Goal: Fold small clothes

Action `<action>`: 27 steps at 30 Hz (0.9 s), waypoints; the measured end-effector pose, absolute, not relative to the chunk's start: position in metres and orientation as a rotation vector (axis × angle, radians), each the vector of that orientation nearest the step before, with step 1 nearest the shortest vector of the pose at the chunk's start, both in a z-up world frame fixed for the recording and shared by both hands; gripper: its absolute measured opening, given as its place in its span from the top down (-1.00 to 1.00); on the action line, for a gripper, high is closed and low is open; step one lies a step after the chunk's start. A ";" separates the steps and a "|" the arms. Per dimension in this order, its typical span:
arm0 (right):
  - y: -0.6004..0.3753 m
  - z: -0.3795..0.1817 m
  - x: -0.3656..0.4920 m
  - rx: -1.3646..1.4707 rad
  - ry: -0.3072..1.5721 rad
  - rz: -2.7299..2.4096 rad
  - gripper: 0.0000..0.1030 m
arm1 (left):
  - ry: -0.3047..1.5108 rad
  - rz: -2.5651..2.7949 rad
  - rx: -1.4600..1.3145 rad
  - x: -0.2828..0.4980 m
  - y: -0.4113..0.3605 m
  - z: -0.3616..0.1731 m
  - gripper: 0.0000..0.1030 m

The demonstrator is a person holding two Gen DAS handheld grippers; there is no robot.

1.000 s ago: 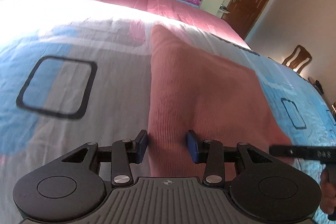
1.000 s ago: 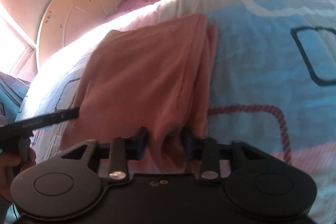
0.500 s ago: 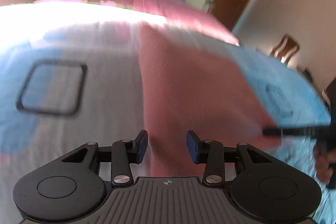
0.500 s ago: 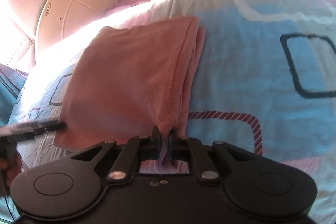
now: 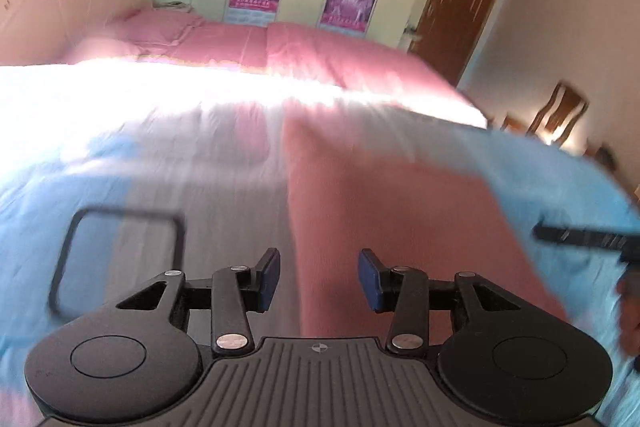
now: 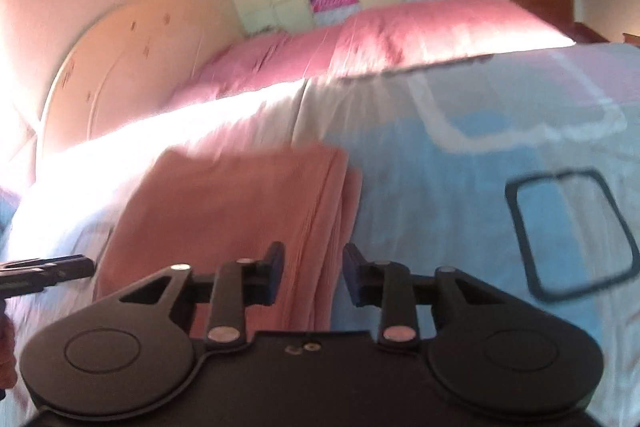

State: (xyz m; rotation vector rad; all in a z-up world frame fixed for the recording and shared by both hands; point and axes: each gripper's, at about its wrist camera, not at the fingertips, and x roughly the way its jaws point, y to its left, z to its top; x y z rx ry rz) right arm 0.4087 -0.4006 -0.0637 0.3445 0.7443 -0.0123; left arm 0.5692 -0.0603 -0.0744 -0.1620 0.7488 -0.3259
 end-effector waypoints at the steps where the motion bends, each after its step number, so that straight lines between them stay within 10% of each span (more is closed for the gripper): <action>1: -0.404 -0.064 0.419 0.362 0.731 -0.022 0.32 | 0.749 -0.343 -0.194 0.582 -0.060 -0.073 -0.11; 6: -0.411 -0.072 0.464 0.370 0.755 -0.024 0.40 | 0.827 -0.327 -0.285 0.643 -0.067 -0.107 -0.19; 8: -0.412 -0.083 0.481 0.361 0.793 -0.014 0.87 | 0.856 -0.299 -0.294 0.646 -0.072 -0.124 -0.19; 18: -0.397 -0.098 0.483 0.186 0.823 -0.024 0.88 | 0.785 -0.318 -0.195 0.642 -0.082 -0.119 -0.20; 21: -0.400 -0.086 0.481 0.174 0.780 -0.043 0.59 | 0.752 -0.331 -0.267 0.645 -0.066 -0.110 -0.20; 23: -0.405 -0.085 0.485 0.192 0.750 -0.046 0.02 | 0.791 -0.315 -0.271 0.664 -0.064 -0.120 -0.21; 25: -0.410 -0.100 0.497 0.249 0.827 -0.019 0.60 | 0.837 -0.302 -0.219 0.675 -0.071 -0.133 -0.27; 27: -0.411 -0.109 0.497 0.248 0.829 -0.007 0.66 | 0.827 -0.278 -0.117 0.674 -0.086 -0.123 -0.26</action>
